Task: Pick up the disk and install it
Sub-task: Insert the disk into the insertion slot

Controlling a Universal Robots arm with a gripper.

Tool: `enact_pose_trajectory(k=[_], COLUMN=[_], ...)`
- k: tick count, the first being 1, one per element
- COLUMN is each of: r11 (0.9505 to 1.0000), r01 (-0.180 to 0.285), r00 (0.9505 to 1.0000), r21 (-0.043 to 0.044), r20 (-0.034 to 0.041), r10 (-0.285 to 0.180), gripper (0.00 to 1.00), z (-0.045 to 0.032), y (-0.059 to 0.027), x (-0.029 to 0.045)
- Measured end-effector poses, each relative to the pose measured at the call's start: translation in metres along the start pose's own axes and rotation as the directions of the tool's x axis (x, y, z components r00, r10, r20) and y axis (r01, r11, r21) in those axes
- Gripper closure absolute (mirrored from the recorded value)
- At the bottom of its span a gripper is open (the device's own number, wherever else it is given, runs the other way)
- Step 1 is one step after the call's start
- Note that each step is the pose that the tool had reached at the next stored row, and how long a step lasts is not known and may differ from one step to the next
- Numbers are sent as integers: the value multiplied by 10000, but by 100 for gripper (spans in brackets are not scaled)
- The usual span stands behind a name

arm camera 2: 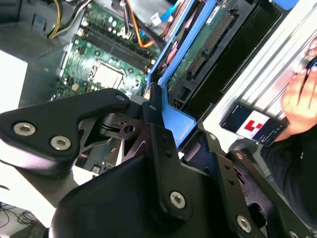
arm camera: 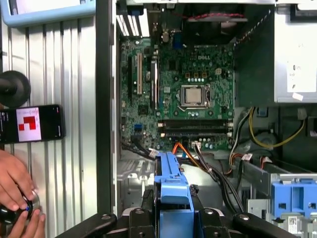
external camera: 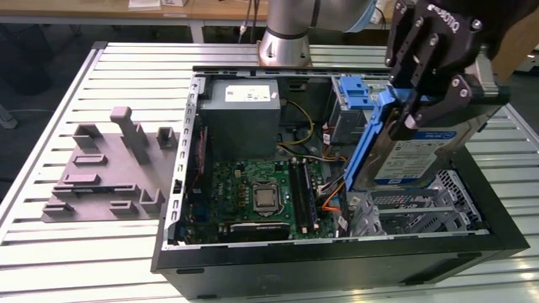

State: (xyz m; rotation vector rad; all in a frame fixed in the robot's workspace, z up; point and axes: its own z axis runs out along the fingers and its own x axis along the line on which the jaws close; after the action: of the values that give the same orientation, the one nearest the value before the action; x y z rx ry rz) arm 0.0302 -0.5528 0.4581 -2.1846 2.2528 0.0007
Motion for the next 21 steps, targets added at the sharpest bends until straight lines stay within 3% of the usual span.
enact_pose_trajectory(k=[3,11,21], r11=[10000,10000,10000], r01=[1,1,1], r00=[10000,10000,10000], r21=[-4,-4,-4], r20=[0,0,-2], r10=[-1,-1,-1], gripper=[64,64,64], z=[6,17,72], y=[-94,-120,-310], x=[-2,24,75])
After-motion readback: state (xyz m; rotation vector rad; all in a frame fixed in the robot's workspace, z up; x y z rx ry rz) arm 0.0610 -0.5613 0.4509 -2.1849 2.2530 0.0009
